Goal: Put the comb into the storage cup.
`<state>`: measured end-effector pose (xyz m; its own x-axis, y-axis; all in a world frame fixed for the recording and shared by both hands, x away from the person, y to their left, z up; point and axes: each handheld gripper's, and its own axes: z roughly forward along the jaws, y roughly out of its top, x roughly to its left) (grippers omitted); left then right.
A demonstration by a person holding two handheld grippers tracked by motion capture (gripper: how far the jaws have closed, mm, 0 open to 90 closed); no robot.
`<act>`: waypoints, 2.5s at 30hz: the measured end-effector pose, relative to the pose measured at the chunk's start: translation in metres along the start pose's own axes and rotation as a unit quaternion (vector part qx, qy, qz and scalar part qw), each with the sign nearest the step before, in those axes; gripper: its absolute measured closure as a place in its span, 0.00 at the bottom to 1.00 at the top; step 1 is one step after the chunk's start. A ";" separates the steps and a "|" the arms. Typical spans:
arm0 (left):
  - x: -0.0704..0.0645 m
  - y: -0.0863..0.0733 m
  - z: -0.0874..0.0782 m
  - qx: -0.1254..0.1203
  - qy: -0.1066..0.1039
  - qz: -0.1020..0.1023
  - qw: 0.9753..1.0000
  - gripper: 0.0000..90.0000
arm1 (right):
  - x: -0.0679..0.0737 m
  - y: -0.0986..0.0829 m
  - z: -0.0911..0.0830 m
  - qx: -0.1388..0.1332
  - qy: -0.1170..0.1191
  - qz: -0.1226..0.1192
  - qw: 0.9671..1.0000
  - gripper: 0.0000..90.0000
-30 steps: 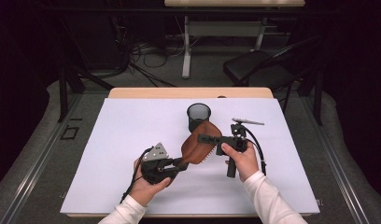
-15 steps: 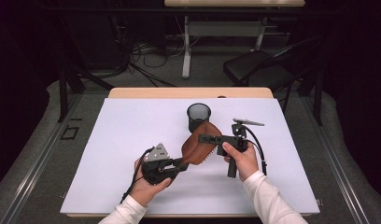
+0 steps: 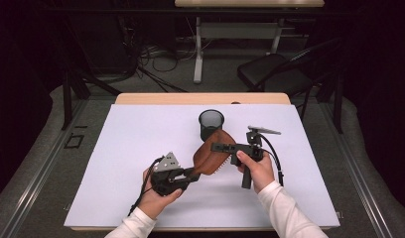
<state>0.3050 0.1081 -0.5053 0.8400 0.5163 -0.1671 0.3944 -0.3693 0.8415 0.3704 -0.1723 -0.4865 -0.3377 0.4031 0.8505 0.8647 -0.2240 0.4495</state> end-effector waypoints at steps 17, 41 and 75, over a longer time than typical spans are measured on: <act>0.001 0.000 0.000 -0.008 -0.006 -0.009 1.000 0.74 | -0.003 0.002 -0.002 -0.002 -0.011 0.009 1.000 0.55; 0.012 0.000 -0.002 -0.013 -0.006 -0.053 0.998 0.52 | -0.009 0.006 -0.004 -0.012 -0.008 0.022 1.000 0.55; 0.028 -0.001 -0.014 -0.058 0.064 -0.088 0.992 0.44 | -0.017 0.013 -0.017 -0.031 -0.020 0.024 0.999 0.55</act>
<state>0.3227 0.1336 -0.5032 0.7042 0.6621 -0.2562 0.4793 -0.1771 0.8596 0.3807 -0.1973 -0.4905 -0.2799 0.4263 0.8602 0.8545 -0.2977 0.4256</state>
